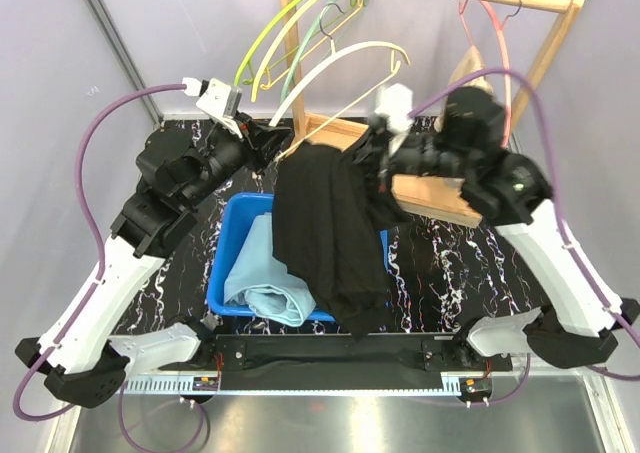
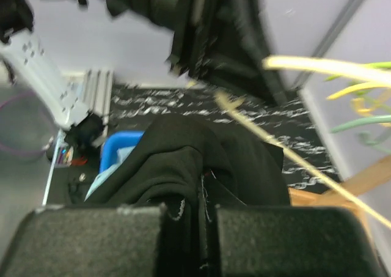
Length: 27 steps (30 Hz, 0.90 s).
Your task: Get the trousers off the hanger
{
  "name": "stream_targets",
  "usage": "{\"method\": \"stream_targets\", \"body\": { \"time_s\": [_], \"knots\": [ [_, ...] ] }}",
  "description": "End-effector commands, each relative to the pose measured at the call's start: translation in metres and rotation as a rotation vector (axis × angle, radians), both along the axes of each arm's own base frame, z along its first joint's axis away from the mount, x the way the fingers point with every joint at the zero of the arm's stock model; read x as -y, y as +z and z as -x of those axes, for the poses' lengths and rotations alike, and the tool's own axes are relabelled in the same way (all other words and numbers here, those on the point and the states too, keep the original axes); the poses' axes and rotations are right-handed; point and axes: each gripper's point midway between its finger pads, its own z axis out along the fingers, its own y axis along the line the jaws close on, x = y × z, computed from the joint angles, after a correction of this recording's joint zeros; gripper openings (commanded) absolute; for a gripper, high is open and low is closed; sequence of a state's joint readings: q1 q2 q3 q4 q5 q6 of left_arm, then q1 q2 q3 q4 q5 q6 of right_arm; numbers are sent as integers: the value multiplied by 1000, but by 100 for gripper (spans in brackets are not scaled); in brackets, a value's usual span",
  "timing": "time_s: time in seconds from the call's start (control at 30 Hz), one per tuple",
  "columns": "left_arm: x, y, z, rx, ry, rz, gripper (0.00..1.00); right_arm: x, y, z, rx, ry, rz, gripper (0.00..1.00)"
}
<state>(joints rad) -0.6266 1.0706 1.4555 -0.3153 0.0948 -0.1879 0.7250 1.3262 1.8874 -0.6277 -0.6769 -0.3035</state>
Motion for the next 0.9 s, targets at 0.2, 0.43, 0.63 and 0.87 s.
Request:
{"method": "stream_targets", "body": {
  "time_s": [0.2, 0.43, 0.63, 0.87],
  "knots": [
    [-29, 51, 24, 144, 44, 47, 0, -60, -123, -22, 144, -40, 237, 1],
    [-38, 47, 34, 151, 55, 37, 0, -80, -238, -9, 30, 76, 404, 24],
    [-38, 34, 41, 124, 32, 36, 0, -76, -303, -9, 4, 87, 499, 39],
    [-36, 18, 42, 94, 20, 26, 0, -69, -242, -27, 49, 37, 411, 95]
  ]
}}
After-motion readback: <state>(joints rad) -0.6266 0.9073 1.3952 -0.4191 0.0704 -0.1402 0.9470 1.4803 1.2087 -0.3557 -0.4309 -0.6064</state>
